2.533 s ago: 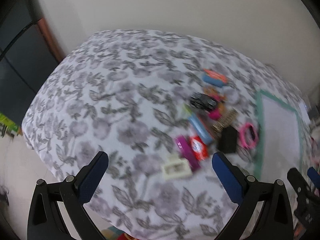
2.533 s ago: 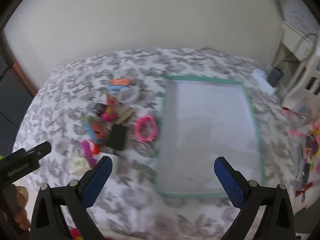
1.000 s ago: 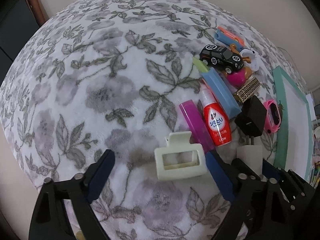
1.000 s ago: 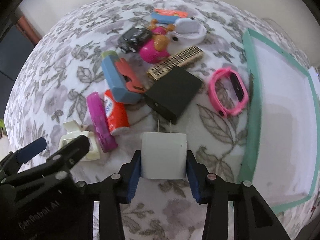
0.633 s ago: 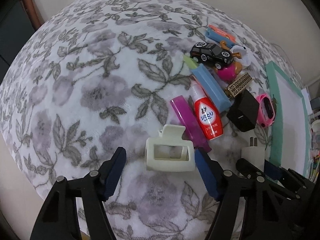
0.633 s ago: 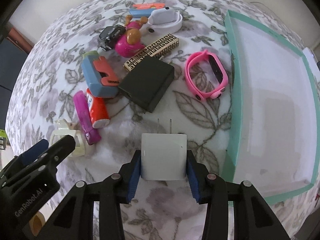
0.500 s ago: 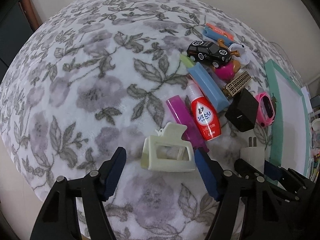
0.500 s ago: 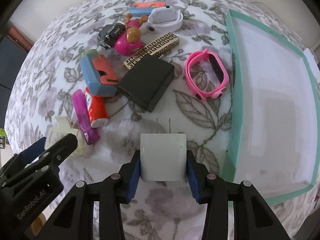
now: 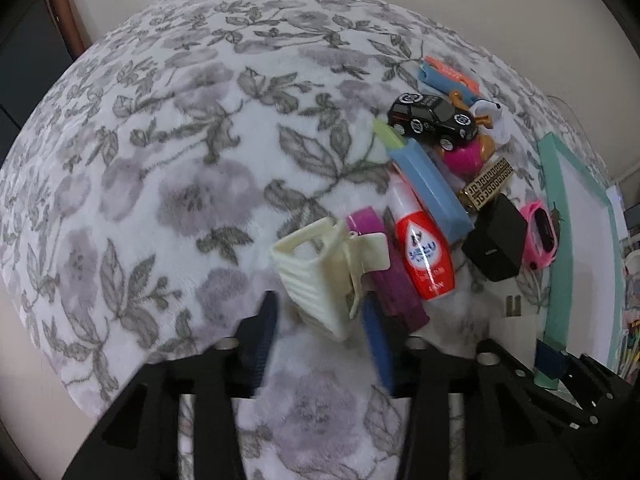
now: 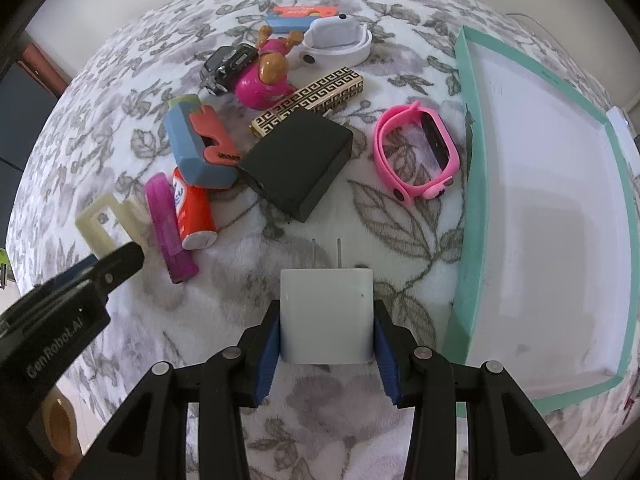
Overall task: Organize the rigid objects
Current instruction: 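Lift the cream hair clip and white charger and carry toward the tray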
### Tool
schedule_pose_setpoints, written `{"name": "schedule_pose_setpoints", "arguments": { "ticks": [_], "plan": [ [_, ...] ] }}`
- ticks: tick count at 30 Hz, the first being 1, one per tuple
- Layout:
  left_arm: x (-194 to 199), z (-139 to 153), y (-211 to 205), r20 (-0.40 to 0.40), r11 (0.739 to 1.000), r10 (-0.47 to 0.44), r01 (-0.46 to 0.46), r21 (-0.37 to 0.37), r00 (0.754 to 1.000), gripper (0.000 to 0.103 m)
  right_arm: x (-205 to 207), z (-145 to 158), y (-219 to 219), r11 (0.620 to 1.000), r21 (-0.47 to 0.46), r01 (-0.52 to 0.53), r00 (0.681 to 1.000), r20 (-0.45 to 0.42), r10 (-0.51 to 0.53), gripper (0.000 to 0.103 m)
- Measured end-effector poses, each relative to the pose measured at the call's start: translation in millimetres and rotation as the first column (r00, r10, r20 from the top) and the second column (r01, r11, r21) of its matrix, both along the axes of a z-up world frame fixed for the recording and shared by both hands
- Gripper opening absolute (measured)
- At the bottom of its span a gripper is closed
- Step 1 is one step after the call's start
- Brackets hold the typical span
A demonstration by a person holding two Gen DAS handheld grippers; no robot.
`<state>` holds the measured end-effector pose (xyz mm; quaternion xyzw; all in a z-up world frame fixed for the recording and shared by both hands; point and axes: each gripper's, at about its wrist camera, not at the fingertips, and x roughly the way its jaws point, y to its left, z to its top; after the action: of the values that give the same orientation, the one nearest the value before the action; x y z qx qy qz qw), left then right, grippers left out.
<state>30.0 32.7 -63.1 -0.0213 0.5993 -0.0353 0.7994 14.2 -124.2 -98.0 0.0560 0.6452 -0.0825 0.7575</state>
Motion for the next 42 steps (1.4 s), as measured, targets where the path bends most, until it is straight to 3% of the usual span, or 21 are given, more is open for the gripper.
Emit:
{"name": "schedule_pose_setpoints", "arguments": {
  "ticks": [4, 9, 15, 23, 34, 42],
  "plan": [
    [6.6, 6.8, 2.4, 0.061, 0.996, -0.03, 0.025, 0.085, 0.998, 0.055, -1.3, 0.5, -2.6, 1.0, 0.019, 0.01, 1.0, 0.0, -0.01, 0.045],
    [24.1, 6.5, -6.0, 0.091, 0.99, -0.059, 0.046, 0.135, 0.994, 0.055, 0.6, 0.5, -4.8, 1.0, 0.029, 0.012, 1.0, -0.002, -0.012, 0.045],
    [37.3, -5.9, -6.1, 0.097, 0.99, -0.027, 0.013, 0.141, 0.995, 0.055, 1.9, 0.1, -6.0, 1.0, 0.029, 0.01, 1.0, -0.008, -0.01, 0.045],
    [48.5, -16.8, 2.2, 0.118, 0.996, 0.044, -0.052, 0.073, 0.992, 0.055, 1.7, 0.5, -5.7, 1.0, 0.025, 0.008, 1.0, -0.008, -0.008, 0.045],
    [50.9, -20.5, -1.2, 0.143, 0.993, 0.039, -0.054, 0.106, 0.989, 0.055, 2.1, 0.2, -2.1, 1.0, 0.018, 0.002, 1.0, -0.008, -0.002, 0.046],
    [46.9, -12.7, -1.8, 0.102, 0.988, 0.059, -0.073, 0.136, 0.993, 0.055, 0.4, 1.2, -8.9, 0.998, 0.056, 0.026, 1.0, 0.016, -0.027, 0.045]
  ]
}}
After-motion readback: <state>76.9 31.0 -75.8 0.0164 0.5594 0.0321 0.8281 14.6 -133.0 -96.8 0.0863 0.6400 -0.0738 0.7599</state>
